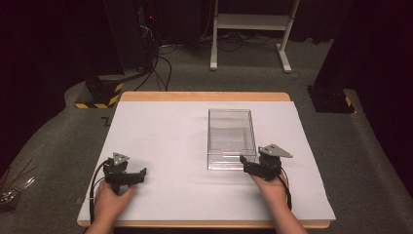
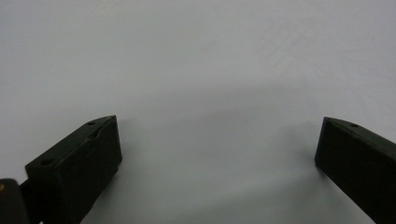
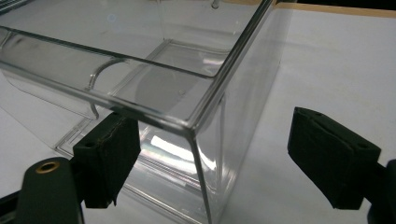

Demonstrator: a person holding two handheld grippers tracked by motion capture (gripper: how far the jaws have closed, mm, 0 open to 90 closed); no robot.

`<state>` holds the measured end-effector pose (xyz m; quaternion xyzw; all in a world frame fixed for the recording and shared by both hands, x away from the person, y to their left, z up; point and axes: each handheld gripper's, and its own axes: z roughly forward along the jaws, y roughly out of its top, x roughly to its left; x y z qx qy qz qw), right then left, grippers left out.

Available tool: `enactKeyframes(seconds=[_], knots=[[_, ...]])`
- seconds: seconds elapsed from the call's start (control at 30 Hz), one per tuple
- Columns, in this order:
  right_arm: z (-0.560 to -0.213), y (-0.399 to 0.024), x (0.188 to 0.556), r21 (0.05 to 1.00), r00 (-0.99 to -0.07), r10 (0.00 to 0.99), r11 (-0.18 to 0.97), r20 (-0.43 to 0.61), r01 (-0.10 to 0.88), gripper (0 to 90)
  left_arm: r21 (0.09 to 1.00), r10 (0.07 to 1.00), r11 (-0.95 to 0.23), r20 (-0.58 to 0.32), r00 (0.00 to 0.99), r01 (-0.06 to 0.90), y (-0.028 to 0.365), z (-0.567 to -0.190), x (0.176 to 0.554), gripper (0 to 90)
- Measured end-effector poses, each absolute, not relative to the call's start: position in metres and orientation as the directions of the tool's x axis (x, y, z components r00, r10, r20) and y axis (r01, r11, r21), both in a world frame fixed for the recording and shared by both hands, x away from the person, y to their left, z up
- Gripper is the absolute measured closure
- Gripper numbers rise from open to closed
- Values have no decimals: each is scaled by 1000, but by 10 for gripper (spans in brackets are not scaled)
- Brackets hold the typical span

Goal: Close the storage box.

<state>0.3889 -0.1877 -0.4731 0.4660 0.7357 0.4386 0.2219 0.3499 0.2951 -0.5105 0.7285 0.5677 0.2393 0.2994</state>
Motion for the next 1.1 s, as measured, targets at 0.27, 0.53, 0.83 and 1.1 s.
enactKeyframes(seconds=[0.27,0.53,0.83,1.1], knots=[[-474,-187,390,852,-471,878,183,83,490,166,708,970,-176,9,241,684,295,-511,350,7],[-474,-187,390,851,-472,877,184,84,492,169,708,970,-176,9,241,684,295,-511,350,7],[-472,-188,387,849,-477,875,186,86,495,193,708,970,-176,9,241,684,295,-511,350,7],[-469,-191,380,853,-485,871,191,82,486,194,708,970,-176,9,241,684,295,-511,350,7]])
